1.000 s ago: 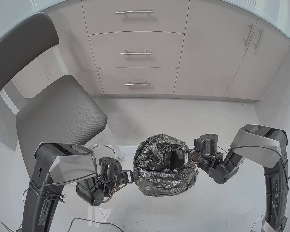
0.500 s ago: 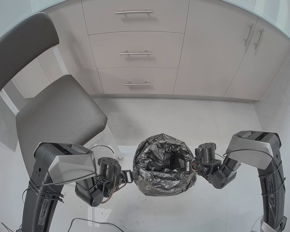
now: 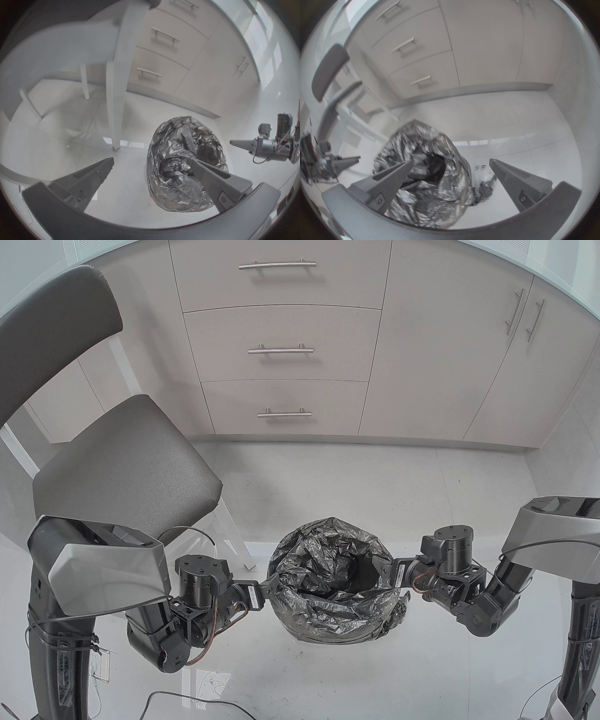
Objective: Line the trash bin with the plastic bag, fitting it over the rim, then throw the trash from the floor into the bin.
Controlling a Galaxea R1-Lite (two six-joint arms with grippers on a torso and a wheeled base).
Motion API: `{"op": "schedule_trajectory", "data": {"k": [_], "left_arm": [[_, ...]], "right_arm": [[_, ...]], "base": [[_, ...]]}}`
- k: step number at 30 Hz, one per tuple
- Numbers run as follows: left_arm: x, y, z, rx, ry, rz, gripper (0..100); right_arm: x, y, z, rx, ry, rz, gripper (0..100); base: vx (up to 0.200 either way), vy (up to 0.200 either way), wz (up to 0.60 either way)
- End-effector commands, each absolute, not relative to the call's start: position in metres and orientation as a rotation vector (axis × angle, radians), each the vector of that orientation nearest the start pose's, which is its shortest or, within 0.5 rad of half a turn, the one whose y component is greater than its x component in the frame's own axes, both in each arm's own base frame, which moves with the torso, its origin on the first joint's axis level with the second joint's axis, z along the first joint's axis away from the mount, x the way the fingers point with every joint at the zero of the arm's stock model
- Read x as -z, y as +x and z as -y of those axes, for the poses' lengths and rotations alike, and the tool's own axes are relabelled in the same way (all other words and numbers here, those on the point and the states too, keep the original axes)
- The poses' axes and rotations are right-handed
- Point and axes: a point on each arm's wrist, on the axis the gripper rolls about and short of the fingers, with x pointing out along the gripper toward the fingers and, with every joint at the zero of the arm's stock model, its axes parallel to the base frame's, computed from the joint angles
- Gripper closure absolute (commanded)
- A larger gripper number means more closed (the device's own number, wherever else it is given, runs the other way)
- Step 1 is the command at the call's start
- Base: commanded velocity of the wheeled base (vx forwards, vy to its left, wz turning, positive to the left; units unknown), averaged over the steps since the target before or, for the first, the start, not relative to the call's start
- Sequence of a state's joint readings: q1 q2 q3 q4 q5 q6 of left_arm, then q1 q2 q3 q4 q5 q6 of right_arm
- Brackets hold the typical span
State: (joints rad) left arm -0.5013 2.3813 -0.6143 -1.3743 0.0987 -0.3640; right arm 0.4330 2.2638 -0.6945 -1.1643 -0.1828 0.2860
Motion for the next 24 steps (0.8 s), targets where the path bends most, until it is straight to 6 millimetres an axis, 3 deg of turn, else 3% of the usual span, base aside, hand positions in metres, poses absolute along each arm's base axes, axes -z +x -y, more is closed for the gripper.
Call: {"op": "schedule_trajectory", "data": {"k": [1,6,12,18,24], "left_arm": [[-0.018,0.296,0.169,0.369,-0.199,-0.352,0],[-0.020,0.279,0.199,0.425,-0.163,-0.362,0],[0.001,0.285,0.240,0.377,-0.096,-0.391,0],[0.003,0.296,0.254,0.355,-0.075,-0.414,0],[0.007,0.306,0.257,0.311,-0.062,-0.421,0]], "right_arm": [[-0.025,0.318,-0.140,-0.214,0.267,-0.379,0],[0.007,0.317,-0.140,-0.237,0.293,-0.355,0],[0.011,0.317,-0.140,-0.240,0.299,-0.347,0],[0.014,0.321,-0.138,-0.227,0.305,-0.346,0],[0.014,0.322,-0.138,-0.227,0.307,-0.341,0]], "base": [[0.000,0.000,0.00],[0.000,0.000,0.00],[0.000,0.000,0.00],[0.000,0.000,0.00],[0.000,0.000,0.00]]}}
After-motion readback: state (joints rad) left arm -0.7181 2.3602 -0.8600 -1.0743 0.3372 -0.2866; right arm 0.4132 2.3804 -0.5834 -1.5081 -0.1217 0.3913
